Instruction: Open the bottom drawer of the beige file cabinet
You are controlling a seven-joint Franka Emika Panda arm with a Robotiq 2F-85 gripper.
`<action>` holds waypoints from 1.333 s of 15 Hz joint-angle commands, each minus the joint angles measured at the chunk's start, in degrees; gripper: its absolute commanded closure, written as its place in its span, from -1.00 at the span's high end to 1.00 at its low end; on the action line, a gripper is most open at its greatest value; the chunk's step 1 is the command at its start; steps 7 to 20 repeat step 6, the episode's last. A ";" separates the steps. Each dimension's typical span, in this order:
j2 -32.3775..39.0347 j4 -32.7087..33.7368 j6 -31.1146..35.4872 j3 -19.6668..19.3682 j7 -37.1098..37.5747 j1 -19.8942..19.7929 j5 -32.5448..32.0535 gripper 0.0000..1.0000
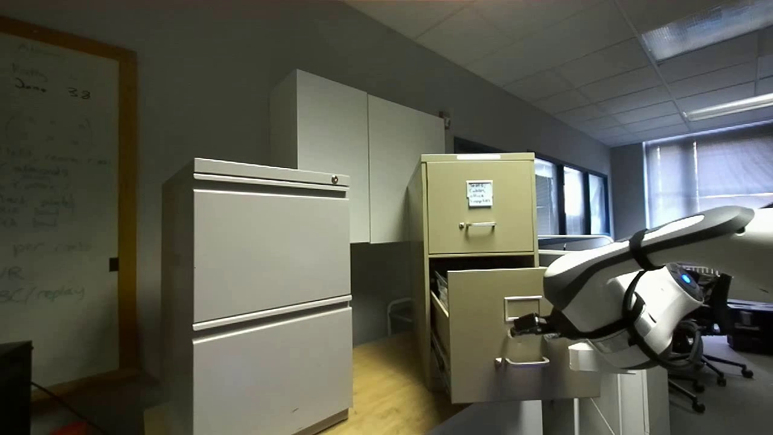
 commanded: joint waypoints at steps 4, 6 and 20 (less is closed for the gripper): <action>2.95 -0.17 -8.28 6.07 -4.47 -6.19 0.53 1.00; 5.10 -0.38 -13.22 8.35 -3.09 -9.68 -1.50 1.00; 5.10 -0.38 -13.22 8.35 -3.09 -9.68 -1.50 1.00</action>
